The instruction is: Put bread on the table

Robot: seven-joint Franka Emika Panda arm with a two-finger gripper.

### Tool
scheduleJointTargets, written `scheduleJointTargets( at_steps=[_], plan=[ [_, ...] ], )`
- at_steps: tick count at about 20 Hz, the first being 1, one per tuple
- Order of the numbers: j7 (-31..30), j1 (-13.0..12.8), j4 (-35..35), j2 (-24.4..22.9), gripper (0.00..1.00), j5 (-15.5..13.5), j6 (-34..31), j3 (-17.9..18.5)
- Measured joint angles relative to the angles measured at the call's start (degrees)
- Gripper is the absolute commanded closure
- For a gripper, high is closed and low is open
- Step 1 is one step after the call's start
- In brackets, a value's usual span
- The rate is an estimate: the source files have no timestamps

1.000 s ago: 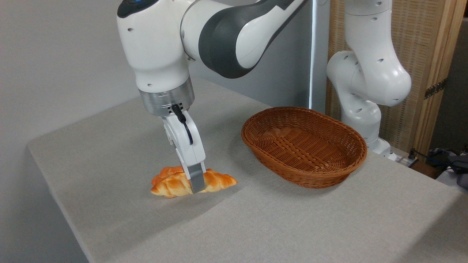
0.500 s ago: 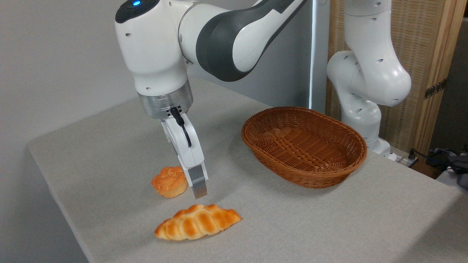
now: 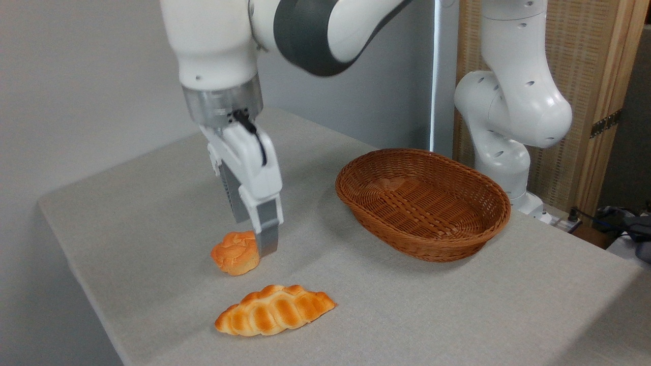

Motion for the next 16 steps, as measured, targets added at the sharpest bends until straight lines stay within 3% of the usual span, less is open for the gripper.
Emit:
scheduleJointTargets(
  at_steps=[8,13,16],
  plan=[
    [-12.28,0.72,2.53,-5.65,0.00,0.00,-7.58,-0.12],
    [-13.08,2.56,5.54,-6.18,0.00,0.02,-10.81,-0.28],
    [-13.05,2.94,6.22,-6.56,0.00,1.97,-11.21,-1.31]
  ],
)
